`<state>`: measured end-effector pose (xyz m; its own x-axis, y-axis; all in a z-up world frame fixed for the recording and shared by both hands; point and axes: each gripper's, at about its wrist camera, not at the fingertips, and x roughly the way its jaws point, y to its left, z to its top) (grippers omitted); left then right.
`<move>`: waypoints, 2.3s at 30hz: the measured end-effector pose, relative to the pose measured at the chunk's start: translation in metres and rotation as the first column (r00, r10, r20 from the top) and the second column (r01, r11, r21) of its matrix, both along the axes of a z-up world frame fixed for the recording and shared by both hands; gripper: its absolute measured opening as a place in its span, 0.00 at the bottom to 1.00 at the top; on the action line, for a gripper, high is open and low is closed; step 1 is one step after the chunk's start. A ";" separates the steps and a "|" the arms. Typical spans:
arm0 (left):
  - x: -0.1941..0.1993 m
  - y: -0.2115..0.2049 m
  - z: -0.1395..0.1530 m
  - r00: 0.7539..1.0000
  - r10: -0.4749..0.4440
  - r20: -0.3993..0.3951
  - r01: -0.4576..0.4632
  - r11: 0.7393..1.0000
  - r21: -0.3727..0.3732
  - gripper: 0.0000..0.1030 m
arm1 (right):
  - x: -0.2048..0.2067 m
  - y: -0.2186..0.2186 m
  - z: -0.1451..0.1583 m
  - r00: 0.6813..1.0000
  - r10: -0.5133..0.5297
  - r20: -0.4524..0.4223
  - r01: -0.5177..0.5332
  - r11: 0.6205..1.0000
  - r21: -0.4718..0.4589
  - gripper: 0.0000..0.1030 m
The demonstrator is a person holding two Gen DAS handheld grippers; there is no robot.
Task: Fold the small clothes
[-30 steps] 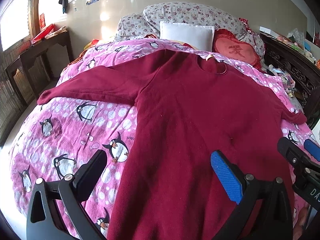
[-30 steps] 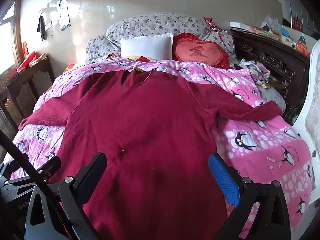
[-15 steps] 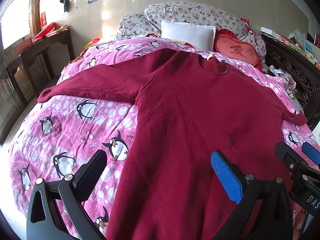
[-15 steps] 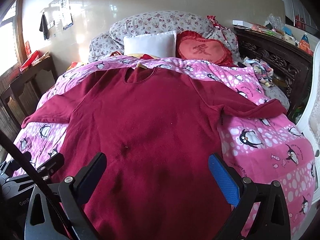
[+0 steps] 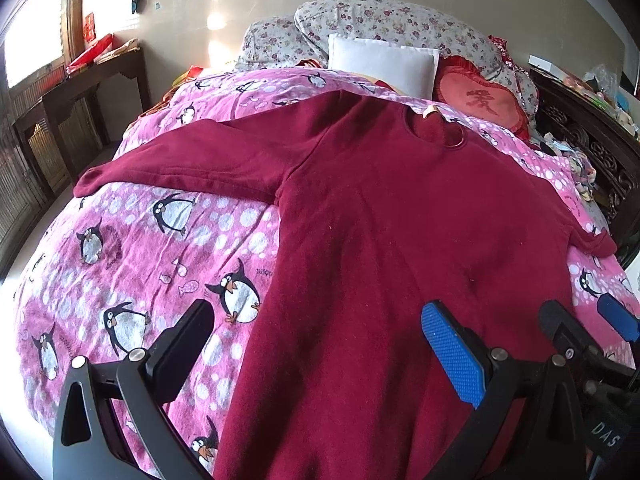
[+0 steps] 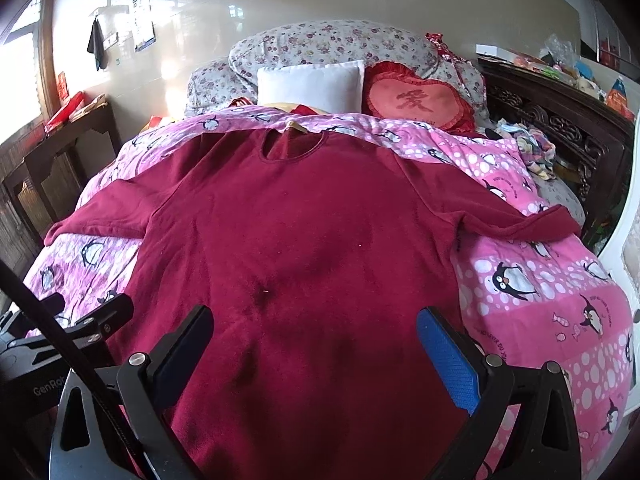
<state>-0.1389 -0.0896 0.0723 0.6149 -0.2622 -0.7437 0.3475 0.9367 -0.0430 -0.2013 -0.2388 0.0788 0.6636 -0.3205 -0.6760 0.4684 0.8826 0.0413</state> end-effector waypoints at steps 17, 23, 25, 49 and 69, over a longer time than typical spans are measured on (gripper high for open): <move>0.021 0.014 0.002 0.999 0.015 -0.042 -0.017 0.999 -0.039 1.00 | 0.019 0.001 -0.001 1.000 0.000 -0.016 0.000 1.000 0.003 1.00; 0.054 0.054 0.009 0.994 0.068 -0.087 -0.076 0.993 -0.096 1.00 | 0.045 0.004 0.000 0.998 0.060 -0.031 -0.059 0.998 0.022 1.00; 0.072 0.074 0.011 0.988 0.106 -0.110 -0.119 0.986 -0.117 1.00 | 0.058 0.007 0.002 0.997 0.082 -0.018 -0.081 0.996 0.031 1.00; 0.290 0.275 -0.050 0.650 0.664 -0.368 -0.756 0.615 -0.225 1.00 | 0.203 0.035 -0.059 0.966 0.237 -0.100 -0.230 0.970 0.073 0.78; 0.146 -0.003 0.120 0.997 -0.067 0.045 0.079 0.930 -0.359 0.09 | 0.079 -0.090 0.023 0.997 -0.017 0.081 0.012 0.998 0.065 0.77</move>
